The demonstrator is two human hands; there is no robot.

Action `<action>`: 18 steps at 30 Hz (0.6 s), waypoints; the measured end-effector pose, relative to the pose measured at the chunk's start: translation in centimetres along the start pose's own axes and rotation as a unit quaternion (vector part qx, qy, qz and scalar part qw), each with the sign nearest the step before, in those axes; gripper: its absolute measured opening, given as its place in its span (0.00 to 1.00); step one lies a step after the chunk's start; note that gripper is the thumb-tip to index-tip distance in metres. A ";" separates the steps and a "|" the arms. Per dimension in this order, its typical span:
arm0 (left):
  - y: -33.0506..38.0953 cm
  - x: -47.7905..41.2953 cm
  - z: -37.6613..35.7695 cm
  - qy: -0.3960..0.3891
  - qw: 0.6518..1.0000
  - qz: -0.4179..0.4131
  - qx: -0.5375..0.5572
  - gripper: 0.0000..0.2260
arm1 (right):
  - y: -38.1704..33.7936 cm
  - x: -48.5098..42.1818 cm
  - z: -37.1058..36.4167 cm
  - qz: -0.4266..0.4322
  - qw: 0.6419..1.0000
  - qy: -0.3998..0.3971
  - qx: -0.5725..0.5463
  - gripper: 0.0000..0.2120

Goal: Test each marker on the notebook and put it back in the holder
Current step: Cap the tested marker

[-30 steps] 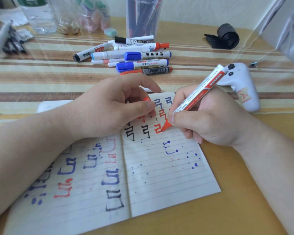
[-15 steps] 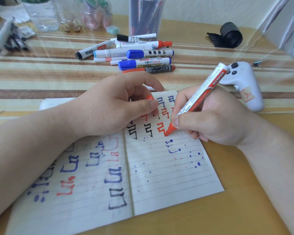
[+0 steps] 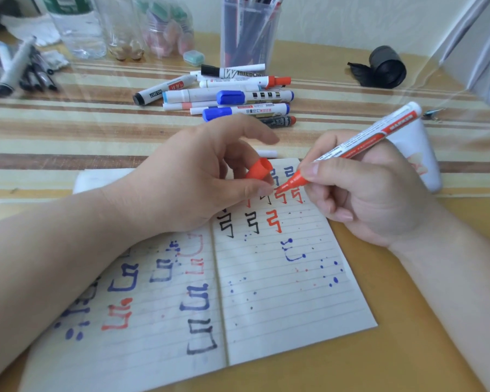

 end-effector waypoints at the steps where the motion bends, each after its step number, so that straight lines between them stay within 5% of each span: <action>1: 0.1 0.0 0.0 0.003 1.000 0.004 -0.013 0.15 | 0.0 0.0 0.0 0.006 1.000 0.011 -0.008 0.04; 5: 0.3 0.0 0.0 0.006 0.998 0.015 -0.065 0.07 | -0.3 0.1 -0.2 0.045 0.999 0.021 -0.021 0.02; 18: 0.0 0.1 0.1 -0.009 0.997 -0.027 -0.067 0.08 | -0.2 0.4 -0.6 0.043 0.999 0.015 0.010 0.02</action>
Point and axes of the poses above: each hand's wrist, its own x-axis away from the middle knuckle, its own z-axis out of the back of the hand, y = z × x, the point moved 2 cm from there along -x, towards the middle knuckle, and after that the axes turned 15 degrees about x, right-handed, at the moved point
